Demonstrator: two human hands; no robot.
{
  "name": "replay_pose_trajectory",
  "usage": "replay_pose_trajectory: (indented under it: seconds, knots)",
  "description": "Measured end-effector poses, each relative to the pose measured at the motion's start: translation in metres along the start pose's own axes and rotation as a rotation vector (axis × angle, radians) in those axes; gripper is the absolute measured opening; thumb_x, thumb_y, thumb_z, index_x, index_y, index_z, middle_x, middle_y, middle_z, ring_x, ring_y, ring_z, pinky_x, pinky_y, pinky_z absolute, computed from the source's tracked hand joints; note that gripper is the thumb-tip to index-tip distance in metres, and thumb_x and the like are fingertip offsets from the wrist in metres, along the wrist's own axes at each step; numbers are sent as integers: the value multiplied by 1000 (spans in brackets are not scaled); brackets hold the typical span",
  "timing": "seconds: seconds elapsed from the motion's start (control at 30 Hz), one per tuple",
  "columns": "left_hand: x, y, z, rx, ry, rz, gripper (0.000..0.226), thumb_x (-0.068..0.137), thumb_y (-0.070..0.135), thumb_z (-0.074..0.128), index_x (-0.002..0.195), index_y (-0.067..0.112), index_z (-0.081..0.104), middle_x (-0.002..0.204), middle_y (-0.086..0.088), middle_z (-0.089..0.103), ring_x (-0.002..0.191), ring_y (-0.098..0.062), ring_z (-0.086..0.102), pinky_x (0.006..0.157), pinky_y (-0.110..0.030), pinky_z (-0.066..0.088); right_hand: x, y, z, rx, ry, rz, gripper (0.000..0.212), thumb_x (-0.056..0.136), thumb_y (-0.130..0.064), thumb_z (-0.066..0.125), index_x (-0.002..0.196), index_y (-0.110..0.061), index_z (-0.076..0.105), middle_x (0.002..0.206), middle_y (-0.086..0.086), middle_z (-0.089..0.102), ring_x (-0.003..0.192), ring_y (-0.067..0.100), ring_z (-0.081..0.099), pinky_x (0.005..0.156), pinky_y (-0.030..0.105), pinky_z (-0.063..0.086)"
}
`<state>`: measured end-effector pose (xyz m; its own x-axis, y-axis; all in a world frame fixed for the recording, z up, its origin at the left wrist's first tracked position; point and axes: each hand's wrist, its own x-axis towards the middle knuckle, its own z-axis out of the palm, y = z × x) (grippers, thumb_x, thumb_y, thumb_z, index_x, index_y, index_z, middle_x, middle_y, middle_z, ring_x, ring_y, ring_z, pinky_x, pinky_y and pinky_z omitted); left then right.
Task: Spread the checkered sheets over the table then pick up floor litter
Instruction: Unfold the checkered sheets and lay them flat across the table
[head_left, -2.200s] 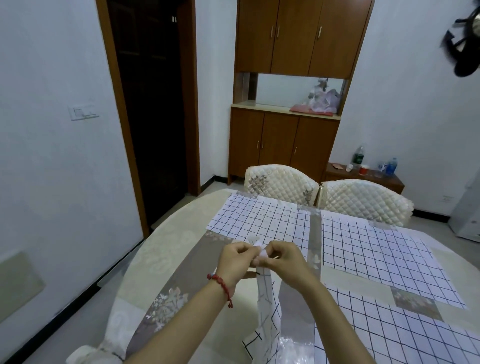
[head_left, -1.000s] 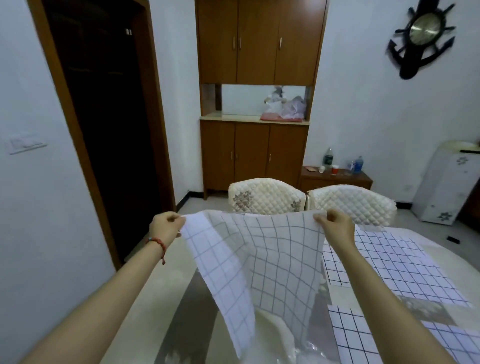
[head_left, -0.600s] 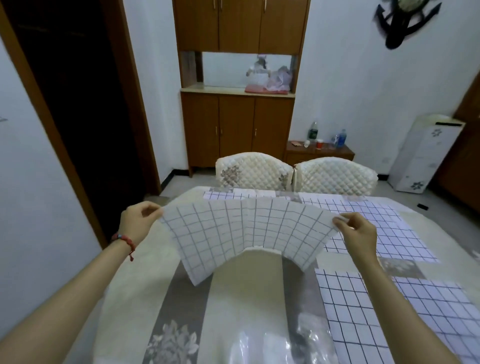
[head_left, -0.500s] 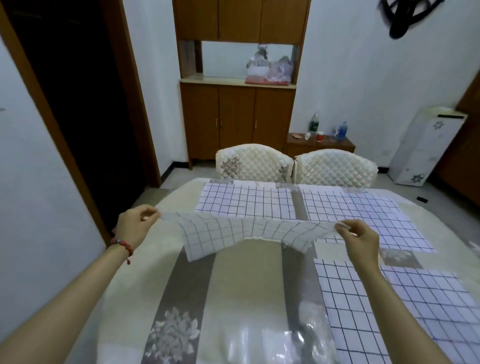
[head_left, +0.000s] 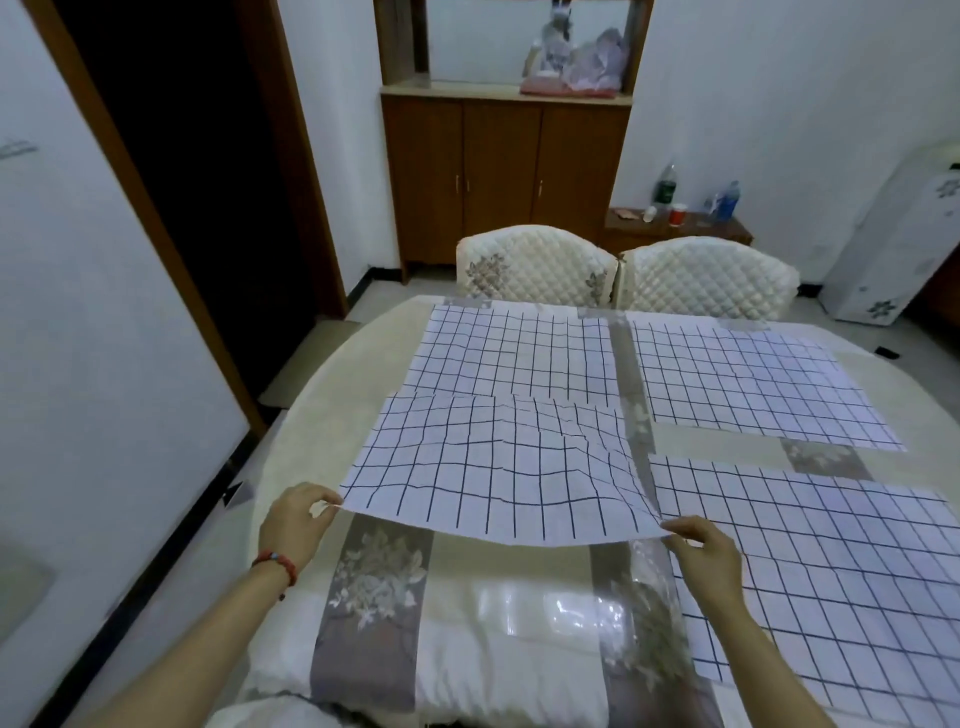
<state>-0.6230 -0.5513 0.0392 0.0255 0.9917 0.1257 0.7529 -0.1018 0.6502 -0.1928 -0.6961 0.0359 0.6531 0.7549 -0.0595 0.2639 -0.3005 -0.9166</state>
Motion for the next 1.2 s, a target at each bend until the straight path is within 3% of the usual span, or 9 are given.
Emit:
replay_pose_trajectory:
  seconds: [0.27,0.43,0.63,0.7,0.8,0.9,1.07,1.2]
  knots:
    - [-24,-27,11,53,-100,-91,12,78,-1,65,78,9,71,93,-12,68,91,-29,61,77,-39,52,-23,33,1,-117,-71,69,20,76,7,63,75,-13,65,89,4,65,90,23,58,81,31,42]
    - [-26,-35,16,95,-170,-130,16,80,-3,60,81,9,71,99,-12,66,95,-29,60,82,-38,50,-33,44,4,-191,-101,89,27,76,7,60,73,-20,65,90,1,65,91,22,59,73,27,43]
    - [-14,-43,22,155,-108,-247,47,74,-21,36,96,6,68,115,-17,61,108,-34,55,85,-42,48,-21,36,4,-310,-12,119,27,81,6,53,96,-11,67,107,10,64,93,19,53,78,29,42]
    - [-3,-41,25,145,-84,-274,42,79,-17,39,101,5,67,115,-20,60,108,-37,54,86,-42,48,-12,30,8,-316,26,118,32,83,7,45,103,-7,66,112,14,63,90,20,53,74,28,42]
    - [18,-33,38,173,-165,-289,28,89,6,49,114,3,60,119,-24,57,109,-39,52,93,-45,45,6,19,23,-327,-4,83,28,90,-2,45,112,-7,62,114,16,62,89,23,55,74,30,43]
    - [44,-25,55,200,-239,-392,41,89,24,53,126,5,51,127,-25,50,116,-40,48,97,-47,43,31,10,48,-341,-69,90,30,93,-14,47,121,-8,56,121,17,58,100,30,57,79,33,44]
    - [82,-19,77,157,-195,-510,52,86,31,58,128,2,48,131,-28,42,118,-43,44,98,-50,43,72,6,84,-412,-53,220,40,92,-17,50,129,-1,48,126,27,52,104,40,56,83,42,50]
    - [102,-16,86,99,-212,-620,56,83,28,63,126,-4,45,132,-29,39,115,-44,47,95,-46,42,86,11,98,-504,-2,332,47,88,-21,56,128,0,45,127,28,45,115,44,45,91,50,43]
